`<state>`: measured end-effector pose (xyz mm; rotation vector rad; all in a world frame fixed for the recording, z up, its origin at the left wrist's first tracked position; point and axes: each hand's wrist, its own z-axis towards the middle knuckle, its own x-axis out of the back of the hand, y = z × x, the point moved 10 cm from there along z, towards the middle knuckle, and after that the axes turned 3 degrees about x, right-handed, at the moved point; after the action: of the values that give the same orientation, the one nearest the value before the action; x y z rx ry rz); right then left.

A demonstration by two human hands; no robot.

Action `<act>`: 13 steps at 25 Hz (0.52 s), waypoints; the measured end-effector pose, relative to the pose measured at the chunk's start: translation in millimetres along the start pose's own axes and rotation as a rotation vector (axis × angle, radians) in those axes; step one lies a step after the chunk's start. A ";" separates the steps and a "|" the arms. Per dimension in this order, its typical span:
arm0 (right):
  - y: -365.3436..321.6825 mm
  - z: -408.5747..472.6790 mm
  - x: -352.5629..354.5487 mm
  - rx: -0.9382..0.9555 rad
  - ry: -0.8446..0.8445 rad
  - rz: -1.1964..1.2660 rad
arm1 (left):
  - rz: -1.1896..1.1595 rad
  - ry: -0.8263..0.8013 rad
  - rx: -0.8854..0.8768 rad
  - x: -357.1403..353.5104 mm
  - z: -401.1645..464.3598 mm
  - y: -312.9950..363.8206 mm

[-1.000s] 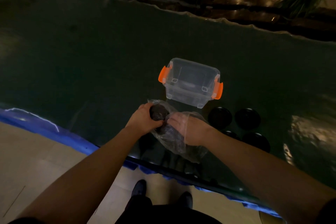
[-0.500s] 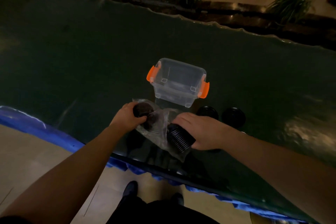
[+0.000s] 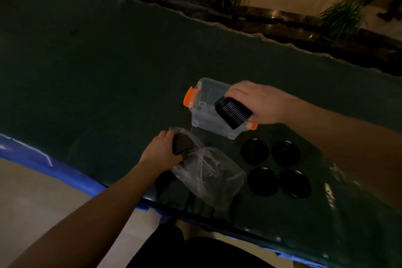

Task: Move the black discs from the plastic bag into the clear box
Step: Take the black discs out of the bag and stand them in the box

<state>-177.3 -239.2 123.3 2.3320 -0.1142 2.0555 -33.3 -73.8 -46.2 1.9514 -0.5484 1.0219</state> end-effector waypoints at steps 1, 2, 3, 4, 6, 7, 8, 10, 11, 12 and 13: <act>8.2 13.4 -4.2 -0.005 -0.039 -0.053 | 0.012 -0.011 -0.009 1.4 2.2 0.6; 17.4 28.2 -9.6 -0.015 -0.076 -0.099 | 0.024 -0.020 -0.015 4.2 6.3 -0.8; 26.0 43.0 -16.9 -0.027 -0.113 -0.130 | 0.031 -0.026 -0.022 7.3 10.6 -3.6; 32.9 54.5 -24.8 -0.038 -0.153 -0.153 | 0.029 -0.028 -0.028 10.7 13.0 -5.1; 43.0 73.0 -44.3 -0.053 -0.243 -0.182 | -0.013 -0.038 -0.038 16.0 14.4 -8.0; 45.9 82.8 -55.3 -0.054 -0.283 -0.188 | -0.038 -0.042 -0.041 18.2 14.7 -11.5; 47.2 91.4 -66.0 -0.052 -0.321 -0.186 | -0.056 -0.039 -0.044 20.5 14.7 -15.1; 46.8 102.1 -83.7 -0.045 -0.373 -0.164 | -0.060 -0.016 -0.052 25.9 13.9 -19.6; 45.9 106.1 -90.8 -0.036 -0.388 -0.159 | -0.049 0.001 -0.056 29.1 13.8 -21.8; 45.0 109.3 -97.3 -0.026 -0.399 -0.163 | -0.037 0.017 -0.055 31.5 13.8 -24.4; 45.3 112.4 -102.9 -0.021 -0.404 -0.169 | -0.024 0.030 -0.048 34.0 13.9 -27.7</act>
<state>-82.3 -288.8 5.9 2.6070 0.0509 1.4831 11.4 -70.1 -35.9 1.8935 -0.5267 1.0119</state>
